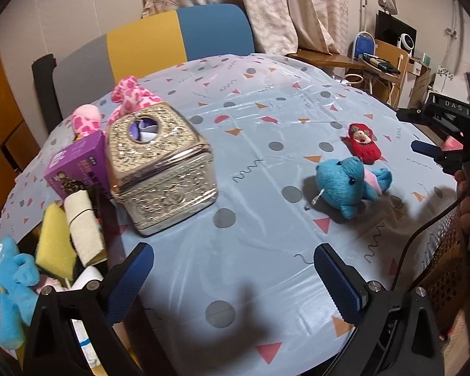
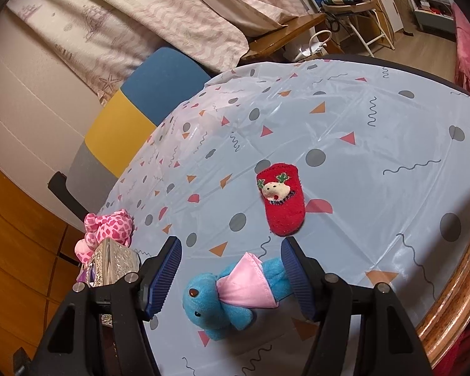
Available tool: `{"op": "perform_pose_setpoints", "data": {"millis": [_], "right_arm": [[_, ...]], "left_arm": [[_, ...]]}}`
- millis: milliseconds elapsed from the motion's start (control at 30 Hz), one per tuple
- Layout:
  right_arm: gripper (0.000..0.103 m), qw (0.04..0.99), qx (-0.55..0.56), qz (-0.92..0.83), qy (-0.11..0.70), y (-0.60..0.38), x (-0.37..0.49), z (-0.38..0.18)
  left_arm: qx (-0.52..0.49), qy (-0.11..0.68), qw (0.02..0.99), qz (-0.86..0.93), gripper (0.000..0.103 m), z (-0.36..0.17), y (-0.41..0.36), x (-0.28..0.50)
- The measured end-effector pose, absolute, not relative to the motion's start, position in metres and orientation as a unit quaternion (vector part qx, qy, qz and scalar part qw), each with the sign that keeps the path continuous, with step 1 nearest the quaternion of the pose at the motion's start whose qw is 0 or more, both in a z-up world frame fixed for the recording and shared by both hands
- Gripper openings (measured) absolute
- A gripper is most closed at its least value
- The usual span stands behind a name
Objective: Organize soft objects
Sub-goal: 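Reach the left tool to the blue plush with pink bib and grasp it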
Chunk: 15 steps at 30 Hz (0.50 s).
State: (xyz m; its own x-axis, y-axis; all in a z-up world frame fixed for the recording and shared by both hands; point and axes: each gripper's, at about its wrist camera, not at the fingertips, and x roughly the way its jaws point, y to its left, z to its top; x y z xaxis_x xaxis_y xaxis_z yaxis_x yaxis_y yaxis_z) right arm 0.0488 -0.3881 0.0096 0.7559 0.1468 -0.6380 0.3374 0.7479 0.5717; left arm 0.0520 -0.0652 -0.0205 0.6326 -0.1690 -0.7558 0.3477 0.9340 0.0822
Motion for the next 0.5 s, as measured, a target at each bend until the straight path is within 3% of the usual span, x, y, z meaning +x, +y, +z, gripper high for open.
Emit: {"op": "perform_pose_setpoints", "data": {"millis": [500], "right_arm": [[0.067,0.867,0.363,-0.044,0.338,-0.391,0.048,0.009]], "left_arm": [[0.08,0.435,0.872,-0.211,0.103,-0.044,-0.106,0.082]]}}
